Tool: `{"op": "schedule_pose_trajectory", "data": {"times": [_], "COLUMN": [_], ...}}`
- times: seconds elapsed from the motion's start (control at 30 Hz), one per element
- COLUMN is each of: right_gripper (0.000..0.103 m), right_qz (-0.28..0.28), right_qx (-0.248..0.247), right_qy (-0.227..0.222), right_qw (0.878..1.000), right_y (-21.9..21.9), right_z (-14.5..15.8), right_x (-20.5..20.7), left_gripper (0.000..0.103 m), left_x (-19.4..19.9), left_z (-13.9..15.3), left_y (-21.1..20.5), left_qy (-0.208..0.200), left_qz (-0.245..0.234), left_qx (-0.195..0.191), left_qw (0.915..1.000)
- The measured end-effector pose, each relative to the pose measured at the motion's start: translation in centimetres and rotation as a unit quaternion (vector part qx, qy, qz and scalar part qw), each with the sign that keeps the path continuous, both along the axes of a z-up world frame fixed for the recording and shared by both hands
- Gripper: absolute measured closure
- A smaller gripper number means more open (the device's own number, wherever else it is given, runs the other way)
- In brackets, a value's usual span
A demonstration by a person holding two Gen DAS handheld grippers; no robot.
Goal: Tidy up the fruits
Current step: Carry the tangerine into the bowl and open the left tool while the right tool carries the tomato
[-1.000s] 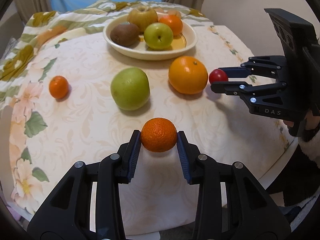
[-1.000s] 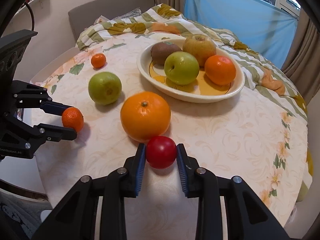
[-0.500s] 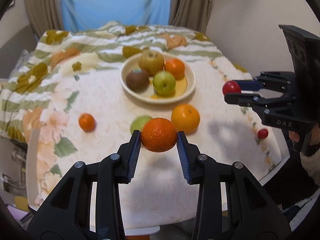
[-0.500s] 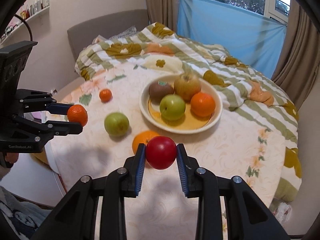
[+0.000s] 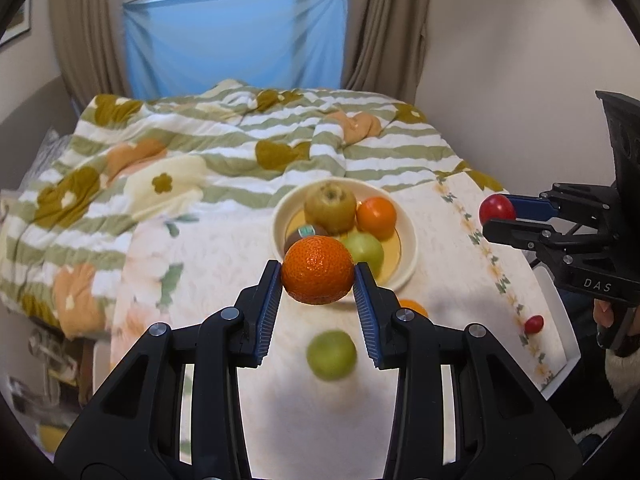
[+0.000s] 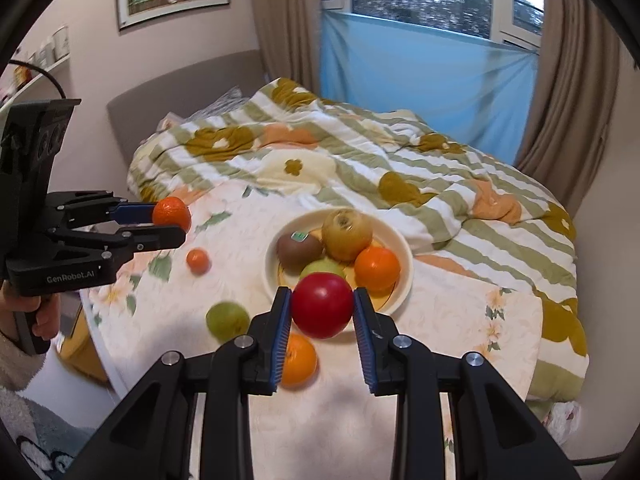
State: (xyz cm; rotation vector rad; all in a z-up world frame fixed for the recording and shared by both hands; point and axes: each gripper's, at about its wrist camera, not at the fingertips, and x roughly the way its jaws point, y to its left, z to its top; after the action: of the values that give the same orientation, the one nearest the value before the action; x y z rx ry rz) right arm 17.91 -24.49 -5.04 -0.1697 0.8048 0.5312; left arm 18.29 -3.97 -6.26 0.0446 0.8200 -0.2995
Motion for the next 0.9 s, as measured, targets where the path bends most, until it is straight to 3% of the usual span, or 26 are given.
{"op": "schedule_pose_trajectory", "data": {"times": [0.3,0.57,0.9], "right_gripper": [0.074,0.074,0.074], "right_qz": [-0.052,-0.088,-0.123], "right_qx": [0.0,-0.005,-0.001], "right_qy": [0.018,0.043,0.077], "right_qw": [0.999,0.995,0.989], "right_y": [2.1,3.1,3.6], "right_z": [-1.2,-3.7,-6.6], "right_x": [4.4,8.2,10.9], "left_gripper": [0.059,0.059,0.059], "left_x": [7.4,13.7,17.8], "left_z": [-1.6,-5.2,-9.7], "left_y": [1.2,0.6,-0.4], "left_qy": [0.017,0.049,0.087], "left_qz": [-0.05,-0.101,-0.145], "left_qx": [-0.003,-0.001,0.012], "left_qw": [0.9986,0.9937,0.9855]}}
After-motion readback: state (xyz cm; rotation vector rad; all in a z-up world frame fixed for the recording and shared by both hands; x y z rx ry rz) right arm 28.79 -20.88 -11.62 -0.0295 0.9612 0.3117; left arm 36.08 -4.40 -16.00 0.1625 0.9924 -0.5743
